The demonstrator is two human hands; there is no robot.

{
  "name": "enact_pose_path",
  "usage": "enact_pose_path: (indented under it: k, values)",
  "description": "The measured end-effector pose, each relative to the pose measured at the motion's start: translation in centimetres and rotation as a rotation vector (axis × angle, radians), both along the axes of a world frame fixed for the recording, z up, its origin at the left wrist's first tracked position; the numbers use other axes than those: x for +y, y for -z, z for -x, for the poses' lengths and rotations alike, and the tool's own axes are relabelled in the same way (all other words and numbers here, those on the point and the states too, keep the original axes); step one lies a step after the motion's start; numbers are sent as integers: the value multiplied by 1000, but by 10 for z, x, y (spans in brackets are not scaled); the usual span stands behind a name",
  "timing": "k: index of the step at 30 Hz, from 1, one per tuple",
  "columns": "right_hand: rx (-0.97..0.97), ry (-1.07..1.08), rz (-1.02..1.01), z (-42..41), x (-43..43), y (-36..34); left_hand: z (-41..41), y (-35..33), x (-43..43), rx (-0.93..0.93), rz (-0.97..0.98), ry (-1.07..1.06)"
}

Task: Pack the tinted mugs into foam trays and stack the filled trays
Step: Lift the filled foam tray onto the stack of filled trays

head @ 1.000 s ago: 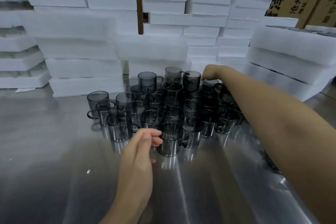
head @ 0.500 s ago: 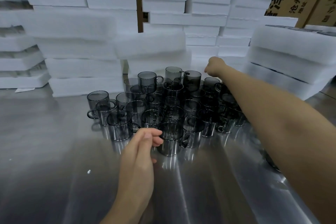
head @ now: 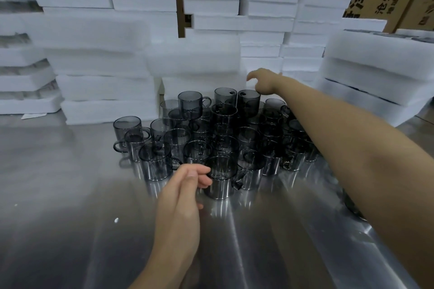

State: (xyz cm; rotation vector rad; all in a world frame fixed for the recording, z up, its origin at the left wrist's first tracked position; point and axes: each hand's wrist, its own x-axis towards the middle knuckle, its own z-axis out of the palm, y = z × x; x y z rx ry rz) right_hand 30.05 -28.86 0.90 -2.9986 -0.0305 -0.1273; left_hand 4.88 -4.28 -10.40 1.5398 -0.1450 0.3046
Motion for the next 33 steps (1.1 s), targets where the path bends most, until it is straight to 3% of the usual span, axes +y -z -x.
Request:
enact_pose_path:
  k: [3,9,16,23,30,33]
  values:
    - [3,-70,-118,1,15,-4,0,0,0,3,4,0]
    - [21,-11,-334,0,25,-6,0,1,0,8,-7,9]
    - [85,84,-57,-12,0,8,-1,1,0,7,-18,9]
    - [-246,100,82,-16,-1,2,-2,2,0,-10,-18,6]
    - [-704,137,-612,10,4,-41,-3,3,0,-28,-24,5]
    - [-925,9,-826,53,21,-74,-3,2,0,-18,-25,13]
